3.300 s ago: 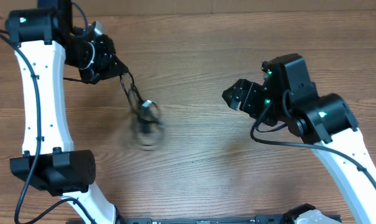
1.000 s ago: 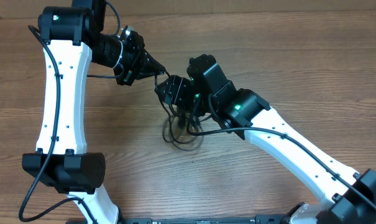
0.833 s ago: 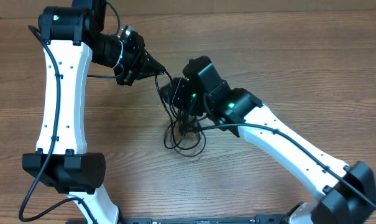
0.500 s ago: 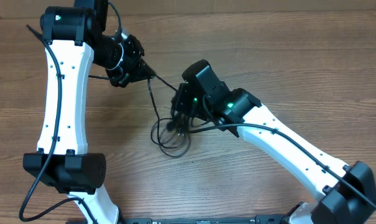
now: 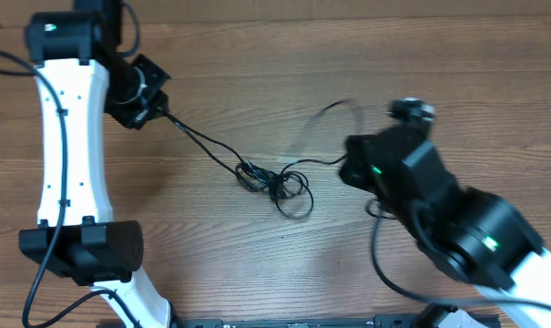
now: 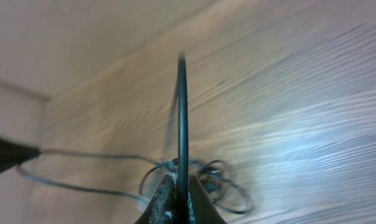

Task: Untangle cables

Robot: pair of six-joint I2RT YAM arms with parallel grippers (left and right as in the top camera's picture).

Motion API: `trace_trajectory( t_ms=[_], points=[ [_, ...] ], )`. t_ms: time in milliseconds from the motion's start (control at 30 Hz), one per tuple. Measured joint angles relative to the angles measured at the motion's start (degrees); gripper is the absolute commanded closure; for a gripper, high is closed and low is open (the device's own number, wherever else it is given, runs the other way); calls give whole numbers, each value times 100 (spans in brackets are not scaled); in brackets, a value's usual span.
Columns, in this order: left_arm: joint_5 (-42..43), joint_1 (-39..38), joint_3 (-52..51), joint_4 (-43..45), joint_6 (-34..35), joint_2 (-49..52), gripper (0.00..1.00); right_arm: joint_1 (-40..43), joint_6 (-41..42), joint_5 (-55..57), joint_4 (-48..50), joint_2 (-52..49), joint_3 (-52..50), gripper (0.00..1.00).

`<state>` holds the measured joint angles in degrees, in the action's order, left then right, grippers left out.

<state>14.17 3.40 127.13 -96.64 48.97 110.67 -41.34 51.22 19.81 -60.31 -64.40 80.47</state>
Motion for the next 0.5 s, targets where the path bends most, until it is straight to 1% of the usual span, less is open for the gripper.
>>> trace_trajectory(
  t_ms=[100, 167, 233, 333, 400, 433, 500],
  points=[
    [-13, 243, 0, 9, 0, 0, 96, 0, 116, 664, -437, 205, 2, 96],
    [-240, 348, 0, 4, 44, 0, 96, 0, 433, 1268, -931, 280, 4, 96],
    [-463, 446, 0, -4, 39, 0, 96, 0, 584, 1495, -1073, 308, 4, 96],
    [-494, 557, 0, 35, -164, 0, 96, 0, 809, 1816, -1261, 339, 2, 96],
    [-195, 610, 0, 238, -516, 0, 96, 0, 894, 1945, -1316, 337, 4, 96],
    [184, 640, 0, 409, -848, 0, 96, 0, 949, 2011, -1360, 330, 4, 96],
    [1255, 678, 2, 772, -1467, 0, 96, 0, 1064, 2109, -1495, 308, 4, 96]
  ],
)
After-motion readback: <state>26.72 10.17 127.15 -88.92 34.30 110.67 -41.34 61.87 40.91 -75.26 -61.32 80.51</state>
